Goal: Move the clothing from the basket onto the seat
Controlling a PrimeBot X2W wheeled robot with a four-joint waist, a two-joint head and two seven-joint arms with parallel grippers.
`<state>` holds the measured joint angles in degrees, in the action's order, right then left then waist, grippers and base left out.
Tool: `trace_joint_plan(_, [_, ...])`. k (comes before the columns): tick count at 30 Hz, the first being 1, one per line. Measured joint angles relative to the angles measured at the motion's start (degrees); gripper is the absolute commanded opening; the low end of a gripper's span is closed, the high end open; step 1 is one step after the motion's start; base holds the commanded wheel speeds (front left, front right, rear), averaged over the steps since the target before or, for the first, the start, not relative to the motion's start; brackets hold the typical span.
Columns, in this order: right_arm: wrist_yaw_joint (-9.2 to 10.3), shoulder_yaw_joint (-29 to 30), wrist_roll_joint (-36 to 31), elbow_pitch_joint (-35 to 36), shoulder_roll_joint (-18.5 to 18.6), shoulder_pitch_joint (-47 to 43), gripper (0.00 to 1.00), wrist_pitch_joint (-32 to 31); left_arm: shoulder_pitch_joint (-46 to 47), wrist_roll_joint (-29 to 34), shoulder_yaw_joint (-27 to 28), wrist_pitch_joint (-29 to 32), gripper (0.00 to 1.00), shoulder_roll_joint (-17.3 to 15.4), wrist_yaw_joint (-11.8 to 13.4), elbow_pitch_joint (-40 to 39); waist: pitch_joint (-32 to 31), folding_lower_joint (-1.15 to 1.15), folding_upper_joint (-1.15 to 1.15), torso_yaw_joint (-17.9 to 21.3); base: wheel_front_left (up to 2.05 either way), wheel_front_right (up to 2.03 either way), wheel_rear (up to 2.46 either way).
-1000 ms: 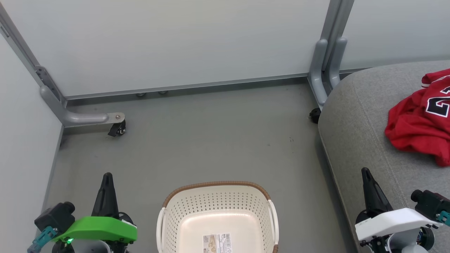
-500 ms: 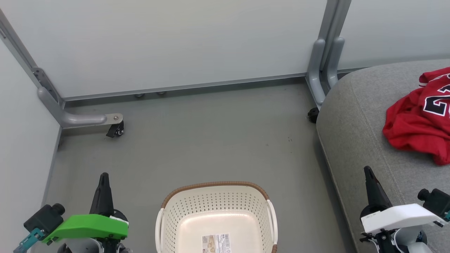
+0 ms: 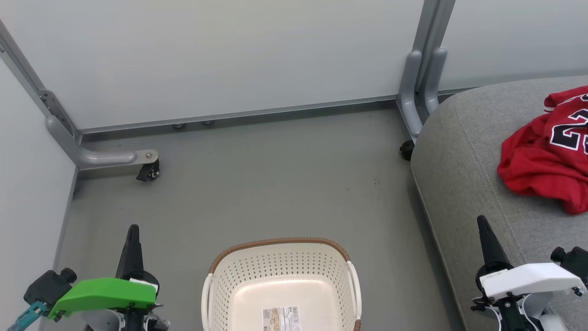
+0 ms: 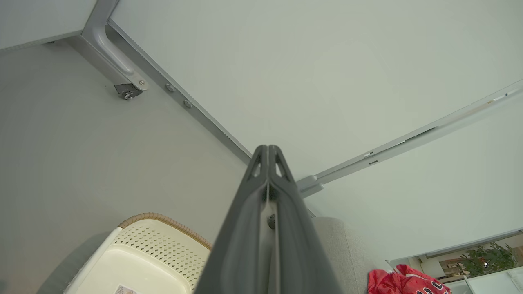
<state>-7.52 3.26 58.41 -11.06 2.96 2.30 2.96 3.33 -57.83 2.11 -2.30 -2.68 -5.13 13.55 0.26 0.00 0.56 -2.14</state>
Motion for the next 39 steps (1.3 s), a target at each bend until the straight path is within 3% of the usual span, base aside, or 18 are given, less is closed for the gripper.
trace_joint_plan(39, [0.01,1.64,21.41,-1.78,0.13,2.21,0.00,-5.58,1.46,-21.47,2.80,5.50,0.00,-0.01,-1.42,0.32,-0.05,0.00,0.00,1.19,0.00,0.00,0.00])
